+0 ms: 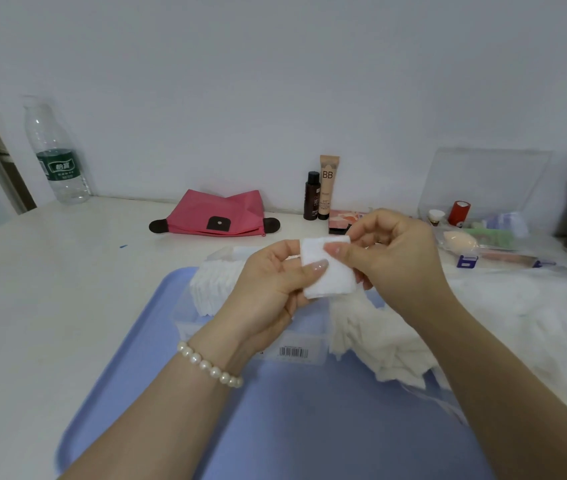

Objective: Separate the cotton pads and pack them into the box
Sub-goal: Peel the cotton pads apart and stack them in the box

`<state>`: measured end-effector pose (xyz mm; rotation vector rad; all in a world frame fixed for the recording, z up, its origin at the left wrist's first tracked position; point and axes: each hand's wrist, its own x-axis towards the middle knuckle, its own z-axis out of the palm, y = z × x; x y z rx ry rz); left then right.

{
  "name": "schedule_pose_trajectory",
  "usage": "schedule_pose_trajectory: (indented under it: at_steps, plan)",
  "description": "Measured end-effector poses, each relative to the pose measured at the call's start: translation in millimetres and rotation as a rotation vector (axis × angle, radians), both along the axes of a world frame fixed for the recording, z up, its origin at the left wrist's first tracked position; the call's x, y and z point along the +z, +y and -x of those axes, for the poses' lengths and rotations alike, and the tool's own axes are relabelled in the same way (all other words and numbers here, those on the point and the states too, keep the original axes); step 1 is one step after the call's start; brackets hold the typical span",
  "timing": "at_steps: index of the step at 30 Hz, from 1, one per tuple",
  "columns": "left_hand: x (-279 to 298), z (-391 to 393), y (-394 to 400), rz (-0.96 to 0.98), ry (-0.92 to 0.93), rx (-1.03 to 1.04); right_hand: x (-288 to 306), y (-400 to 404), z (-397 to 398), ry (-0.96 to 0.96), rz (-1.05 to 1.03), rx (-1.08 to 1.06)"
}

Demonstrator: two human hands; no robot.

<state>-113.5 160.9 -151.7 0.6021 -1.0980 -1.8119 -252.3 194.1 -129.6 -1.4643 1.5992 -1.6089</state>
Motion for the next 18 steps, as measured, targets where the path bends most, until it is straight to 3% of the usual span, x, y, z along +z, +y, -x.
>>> schedule_pose_trajectory:
  at_steps: [3, 8, 12, 18]
  plan:
    - [1, -3, -6, -0.038, 0.011, 0.143, 8, 1, 10, 0.022, -0.077, -0.017]
    - [-4, -8, -14, 0.063, -0.064, 0.279, 14, 10, 11, 0.401, -0.519, 0.198]
    - [-5, -8, -11, 0.123, -0.137, 0.256, 1, 6, -5, 0.549, -0.568, 0.13]
    - [-4, -7, -13, 0.097, -0.168, 0.234, 10, 8, 11, 0.411, -0.596, 0.162]
